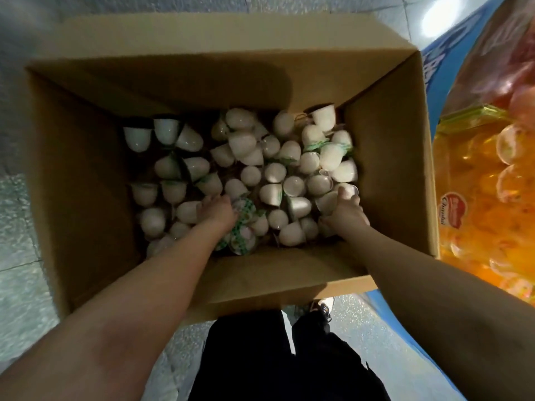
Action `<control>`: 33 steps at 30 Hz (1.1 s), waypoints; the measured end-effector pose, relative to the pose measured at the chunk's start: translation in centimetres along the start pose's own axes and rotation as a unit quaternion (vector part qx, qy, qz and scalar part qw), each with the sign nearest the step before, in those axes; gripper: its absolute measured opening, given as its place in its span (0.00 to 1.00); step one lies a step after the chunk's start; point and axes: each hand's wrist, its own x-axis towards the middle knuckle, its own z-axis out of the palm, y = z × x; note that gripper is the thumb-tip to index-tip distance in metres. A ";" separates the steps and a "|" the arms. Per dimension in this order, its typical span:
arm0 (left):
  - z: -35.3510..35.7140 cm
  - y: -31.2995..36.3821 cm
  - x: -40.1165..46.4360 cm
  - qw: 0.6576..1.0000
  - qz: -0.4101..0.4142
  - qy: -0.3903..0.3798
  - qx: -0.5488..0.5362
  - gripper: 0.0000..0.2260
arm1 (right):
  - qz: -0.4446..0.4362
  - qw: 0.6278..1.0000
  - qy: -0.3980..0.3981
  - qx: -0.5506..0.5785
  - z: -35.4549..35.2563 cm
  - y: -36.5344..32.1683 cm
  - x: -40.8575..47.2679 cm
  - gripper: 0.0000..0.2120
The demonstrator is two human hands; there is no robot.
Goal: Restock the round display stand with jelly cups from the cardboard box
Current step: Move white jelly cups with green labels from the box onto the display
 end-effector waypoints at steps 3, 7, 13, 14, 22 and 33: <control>0.5 -0.2 0.6 1.000 -0.004 0.012 -0.020 0.22 | 0.005 0.997 0.033 -0.065 0.3 -0.3 0.5 0.44; 0.4 -0.2 0.9 0.999 -0.011 0.011 -0.044 0.21 | -0.007 0.990 0.064 -0.127 0.5 -0.9 1.2 0.38; -0.8 1.1 -1.0 0.987 -0.022 -0.033 -0.153 0.14 | -0.045 0.983 0.082 -0.158 -0.3 -0.1 1.0 0.31; -0.9 1.3 -1.6 0.983 -0.025 -0.034 -0.180 0.10 | -0.054 0.984 0.073 -0.152 -0.6 0.2 1.3 0.29; -1.3 1.5 -6.0 0.939 -0.025 -0.002 -0.343 0.11 | -0.070 0.979 0.073 -0.175 -1.0 1.5 2.9 0.27; -5.1 8.1 -17.0 0.799 0.052 -0.066 -0.595 0.07 | -0.206 0.950 0.041 0.232 -5.7 9.1 -7.9 0.33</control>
